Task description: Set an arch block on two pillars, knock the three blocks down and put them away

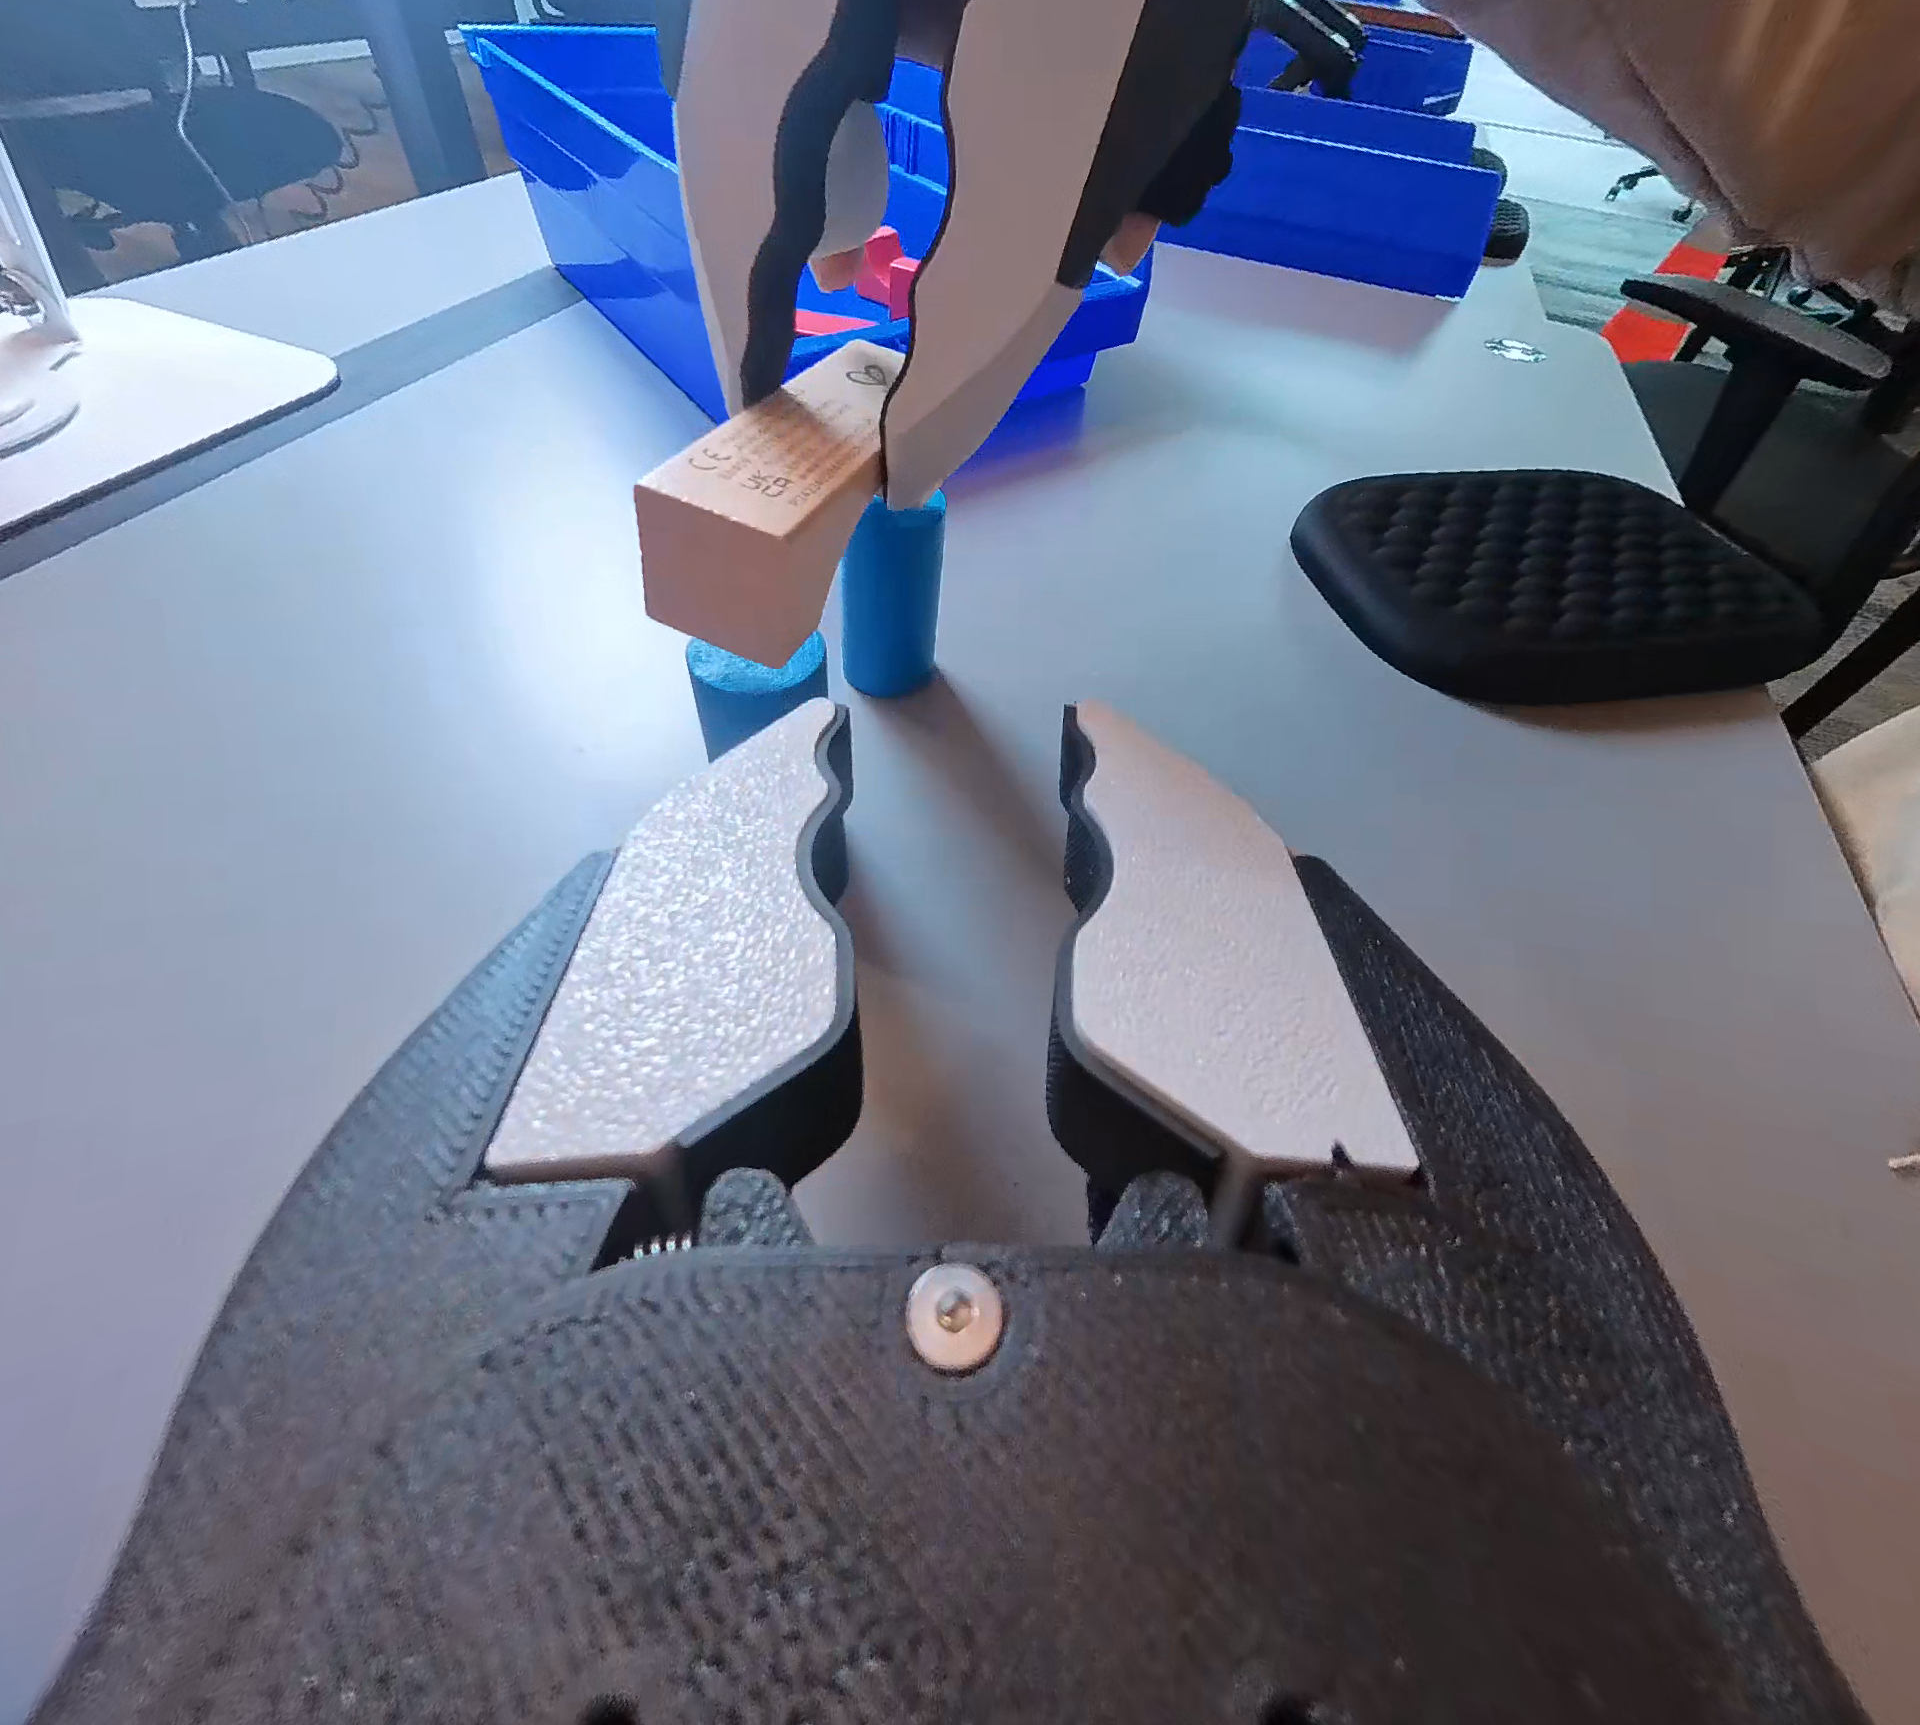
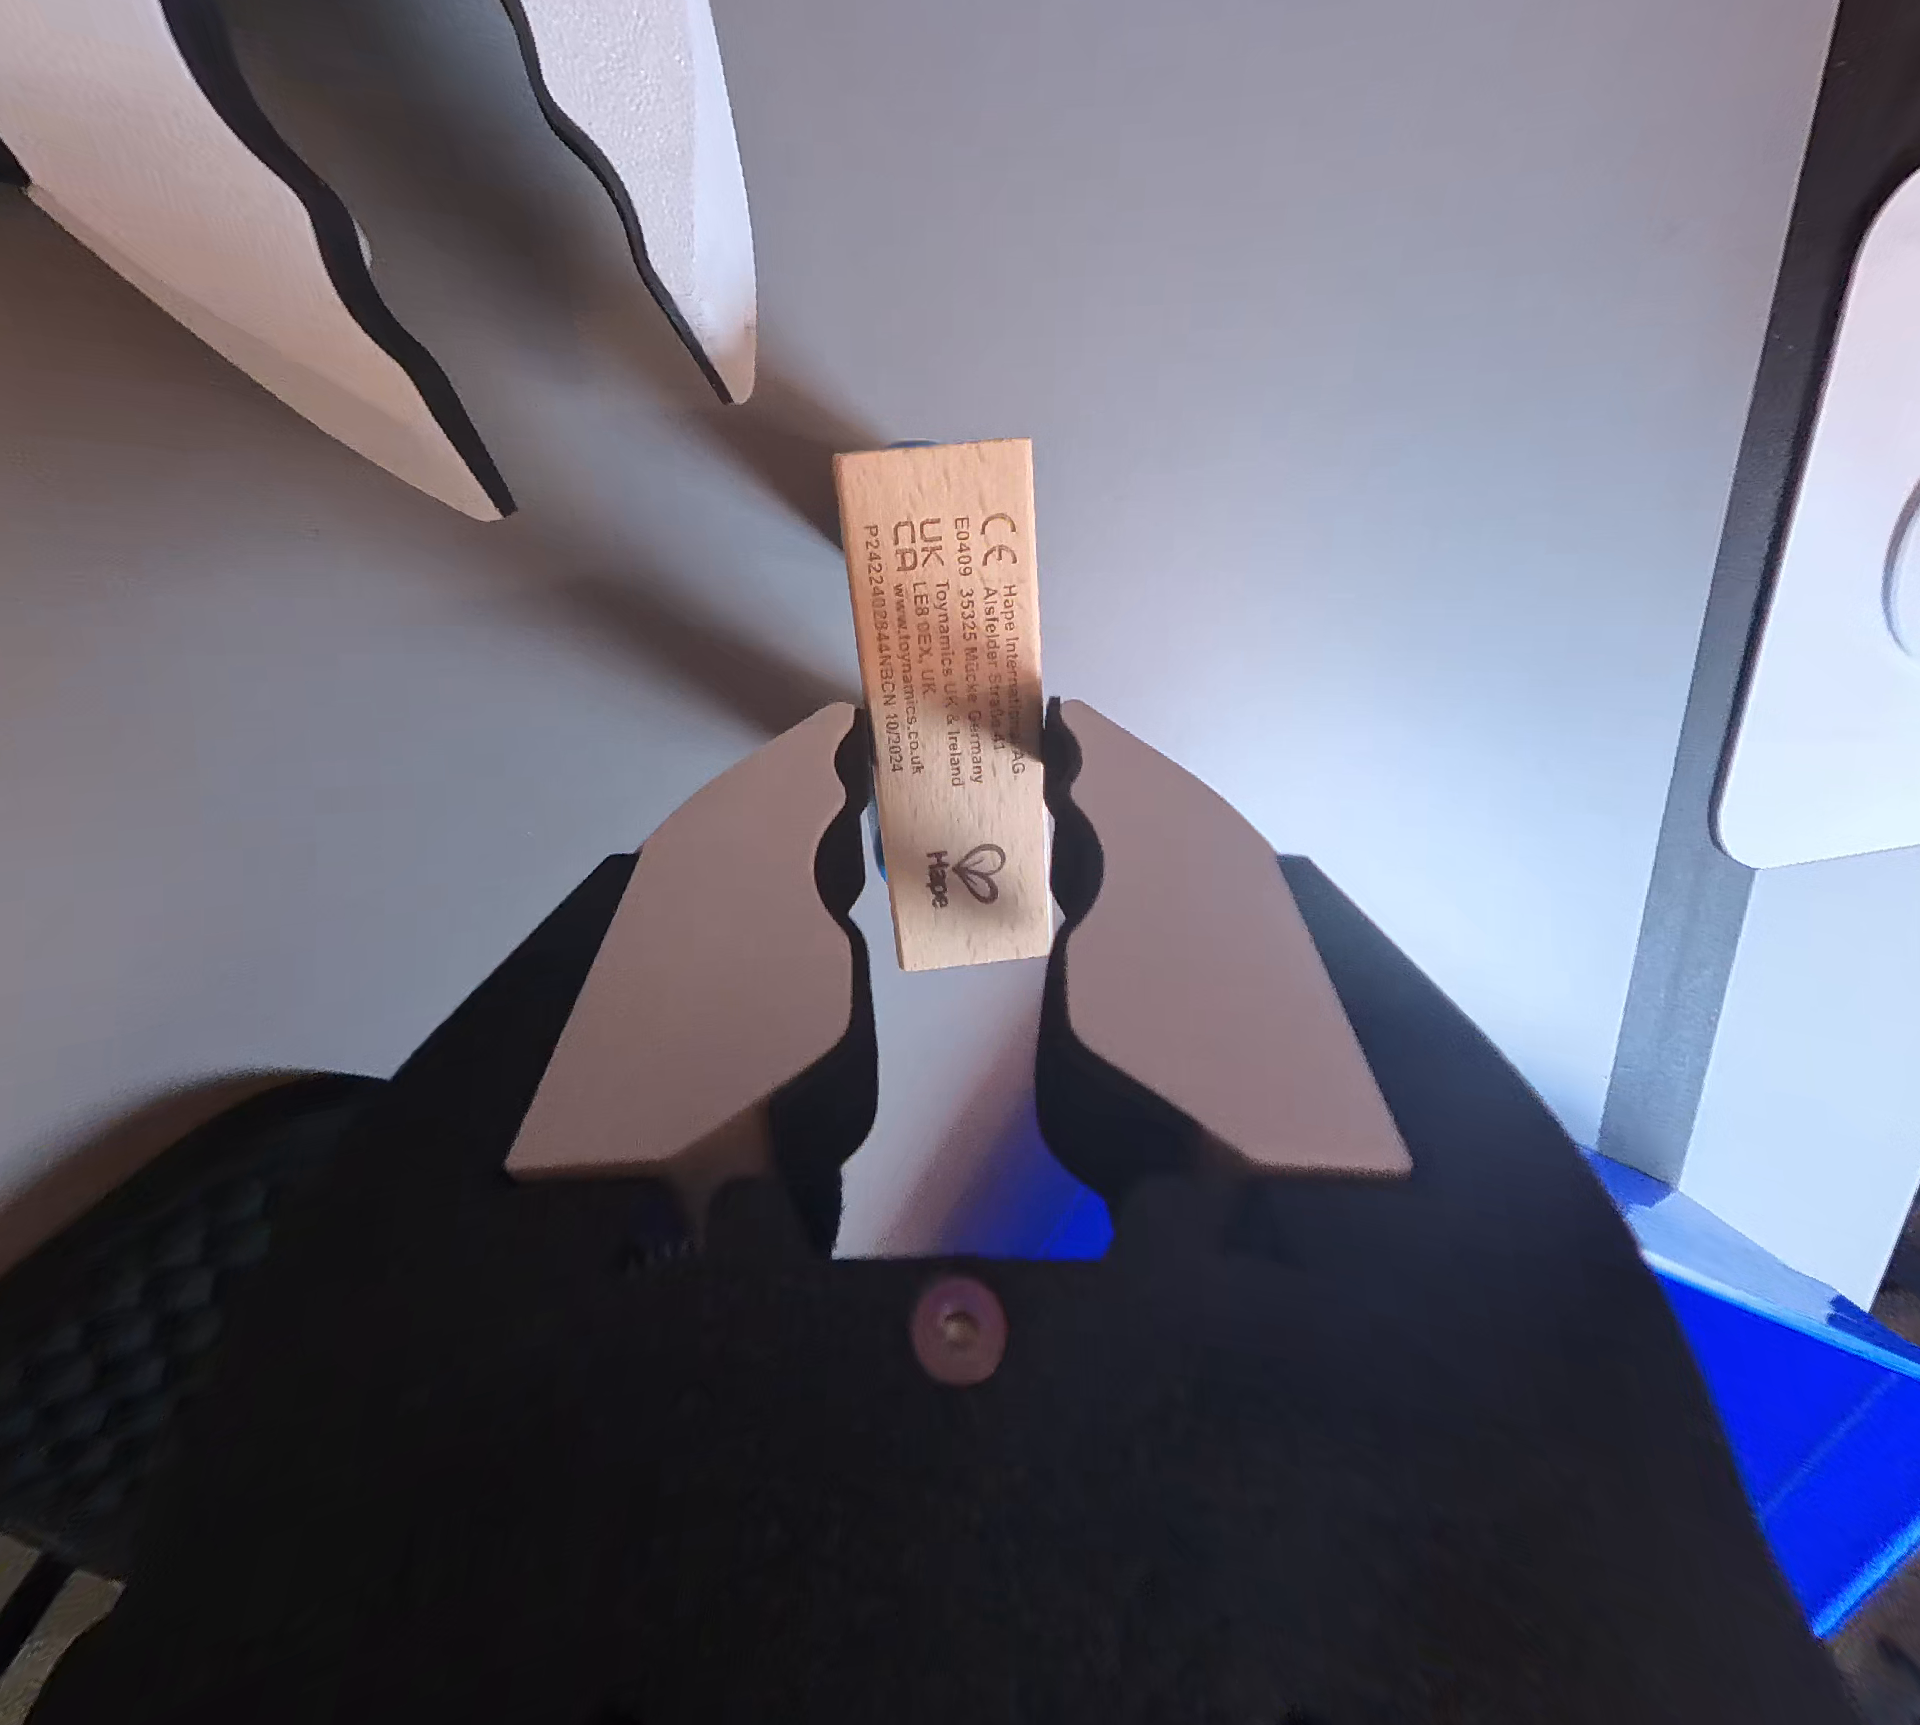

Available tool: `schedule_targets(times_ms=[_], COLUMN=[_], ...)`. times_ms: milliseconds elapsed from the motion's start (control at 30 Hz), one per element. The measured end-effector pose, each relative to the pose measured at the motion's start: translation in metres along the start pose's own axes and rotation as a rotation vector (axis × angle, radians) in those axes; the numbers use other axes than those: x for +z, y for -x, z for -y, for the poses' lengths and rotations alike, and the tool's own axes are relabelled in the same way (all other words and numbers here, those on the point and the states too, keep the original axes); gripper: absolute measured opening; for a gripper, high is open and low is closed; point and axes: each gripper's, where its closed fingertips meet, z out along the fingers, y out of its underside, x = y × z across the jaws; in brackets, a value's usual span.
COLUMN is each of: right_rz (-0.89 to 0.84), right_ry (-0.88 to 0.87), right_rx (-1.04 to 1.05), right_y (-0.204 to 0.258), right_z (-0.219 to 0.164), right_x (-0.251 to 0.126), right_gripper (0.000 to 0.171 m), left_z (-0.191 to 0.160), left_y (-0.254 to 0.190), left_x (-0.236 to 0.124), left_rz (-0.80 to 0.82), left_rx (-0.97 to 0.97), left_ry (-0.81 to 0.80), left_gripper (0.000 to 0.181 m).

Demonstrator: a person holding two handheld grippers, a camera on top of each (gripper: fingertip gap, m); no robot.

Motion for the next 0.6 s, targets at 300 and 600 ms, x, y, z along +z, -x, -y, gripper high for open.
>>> schedule_targets(times_ms=[300, 600], right_rz=[0.008, 0.009], right_ry=[0.018, 0.024], right_rx=[0.019, 0.012], right_y=[-0.0027, 0.0006], right_z=[-0.0038, -0.0026], right_x=[0.0046, 0.0067], right_gripper=[0.032, 0.032], left_z=[-0.0038, -0.005], left_y=[-0.0002, -0.0003], left_x=[0.0022, 0.0027], left_rz=[0.001, 0.0], left_rx=[0.007, 0.005], left_ry=[0.018, 0.024], left_gripper=[0.038, 0.037])
